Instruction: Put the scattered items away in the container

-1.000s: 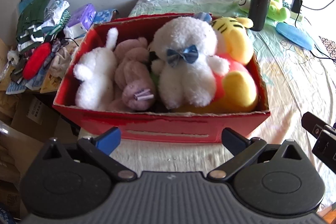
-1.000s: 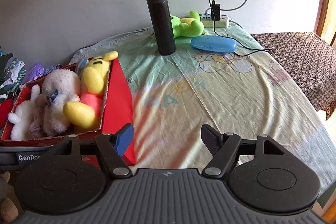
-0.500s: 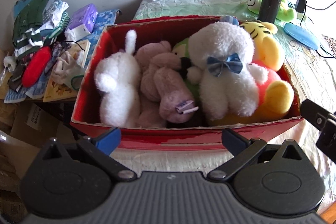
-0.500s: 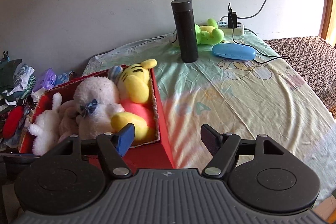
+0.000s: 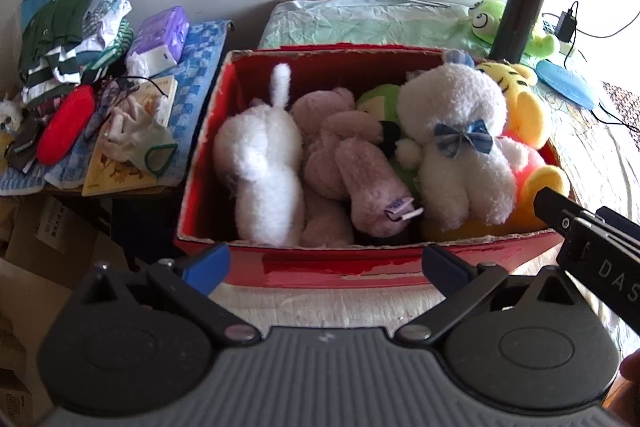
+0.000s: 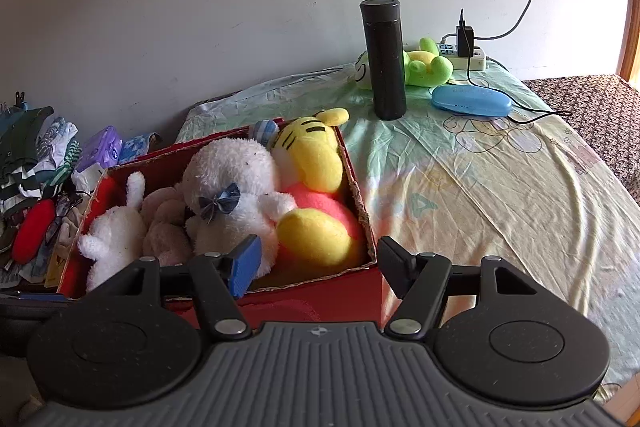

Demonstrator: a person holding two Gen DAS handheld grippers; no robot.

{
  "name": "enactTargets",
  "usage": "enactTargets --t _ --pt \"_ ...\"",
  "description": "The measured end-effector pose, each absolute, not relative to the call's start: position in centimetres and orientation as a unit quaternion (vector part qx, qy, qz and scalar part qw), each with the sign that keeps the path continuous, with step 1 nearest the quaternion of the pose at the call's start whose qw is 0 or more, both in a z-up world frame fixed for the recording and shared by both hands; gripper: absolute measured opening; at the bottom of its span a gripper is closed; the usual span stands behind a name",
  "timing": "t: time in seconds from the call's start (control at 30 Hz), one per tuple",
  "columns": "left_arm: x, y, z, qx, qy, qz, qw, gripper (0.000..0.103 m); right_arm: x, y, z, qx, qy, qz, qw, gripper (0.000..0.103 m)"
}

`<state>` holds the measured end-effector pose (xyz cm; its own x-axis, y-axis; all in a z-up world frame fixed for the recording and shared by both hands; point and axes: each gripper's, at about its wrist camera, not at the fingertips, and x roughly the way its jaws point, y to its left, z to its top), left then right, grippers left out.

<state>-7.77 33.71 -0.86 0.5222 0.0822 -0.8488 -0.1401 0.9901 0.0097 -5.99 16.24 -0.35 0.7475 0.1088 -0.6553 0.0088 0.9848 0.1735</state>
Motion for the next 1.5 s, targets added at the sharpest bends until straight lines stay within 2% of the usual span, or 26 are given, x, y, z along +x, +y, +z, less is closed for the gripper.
enactTargets --t 0.33,0.9,1.5 --pt "-6.9 34.9 -1.2 -0.057 0.486 0.084 0.868 0.102 -5.5 16.8 -0.5 0.055 0.357 0.028 0.932 0.067" --pt "-6.5 34.3 -2.1 -0.021 0.482 0.09 0.871 0.102 -5.7 17.1 -1.1 0.072 0.364 0.02 0.929 0.067" --pt "-6.8 37.0 -2.4 -0.057 0.484 0.105 0.867 0.102 -5.8 19.5 -1.2 0.047 0.363 0.044 0.929 0.067"
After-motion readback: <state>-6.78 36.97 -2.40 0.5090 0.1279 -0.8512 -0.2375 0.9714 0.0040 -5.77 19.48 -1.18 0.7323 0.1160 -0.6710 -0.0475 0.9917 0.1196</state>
